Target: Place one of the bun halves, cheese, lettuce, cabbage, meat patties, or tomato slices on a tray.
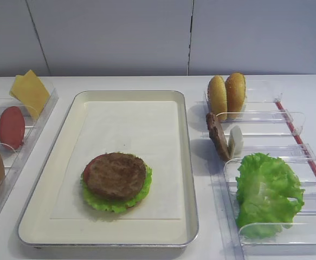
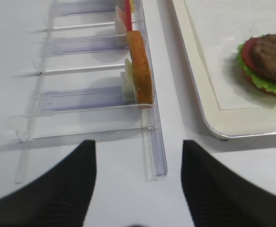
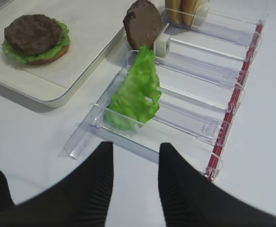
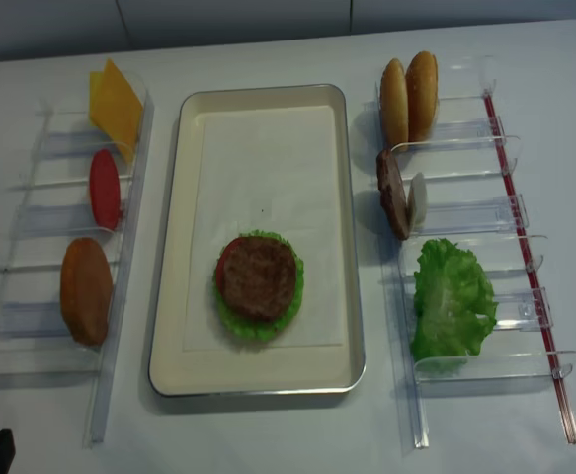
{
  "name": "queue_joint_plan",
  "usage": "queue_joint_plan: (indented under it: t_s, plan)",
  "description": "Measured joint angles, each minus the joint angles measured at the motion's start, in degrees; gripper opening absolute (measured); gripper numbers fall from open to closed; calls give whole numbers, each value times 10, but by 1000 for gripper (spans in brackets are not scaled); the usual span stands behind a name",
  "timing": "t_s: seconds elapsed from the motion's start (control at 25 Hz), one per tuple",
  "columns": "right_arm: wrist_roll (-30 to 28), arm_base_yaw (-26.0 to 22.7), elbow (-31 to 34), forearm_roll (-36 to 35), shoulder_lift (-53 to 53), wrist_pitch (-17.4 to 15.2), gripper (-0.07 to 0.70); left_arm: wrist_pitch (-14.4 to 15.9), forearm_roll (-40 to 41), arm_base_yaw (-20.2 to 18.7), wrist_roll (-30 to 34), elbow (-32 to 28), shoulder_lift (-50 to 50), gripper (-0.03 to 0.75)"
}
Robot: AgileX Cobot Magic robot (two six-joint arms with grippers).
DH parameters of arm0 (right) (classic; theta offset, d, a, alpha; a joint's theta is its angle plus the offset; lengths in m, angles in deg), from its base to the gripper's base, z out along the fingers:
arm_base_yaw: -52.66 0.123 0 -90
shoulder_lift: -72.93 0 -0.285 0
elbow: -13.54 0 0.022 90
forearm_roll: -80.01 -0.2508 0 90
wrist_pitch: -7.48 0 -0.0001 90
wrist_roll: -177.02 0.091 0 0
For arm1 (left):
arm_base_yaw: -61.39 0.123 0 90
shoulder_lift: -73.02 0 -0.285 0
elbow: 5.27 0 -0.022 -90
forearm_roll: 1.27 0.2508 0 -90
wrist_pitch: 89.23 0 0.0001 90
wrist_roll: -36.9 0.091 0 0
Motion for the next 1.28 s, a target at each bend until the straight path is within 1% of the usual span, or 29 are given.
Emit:
queue_joint_plan:
  t_s: [0.12,0.64,1.04,1.16,1.28]
  plan:
    - [0,0,0,0,-17,0,272,0,0,0,0,0,0,408]
    - [0,0,0,3,-18,0,271,0,0,0,0,0,0,408]
    - [1,-1,0,4,-19,0,251,0,0,0,0,0,0,408]
    - [1,-30,0,4,-19,0,251,0,0,0,0,0,0,408]
    - [1,-87,0,4,-19,0,251,0,0,0,0,0,0,408]
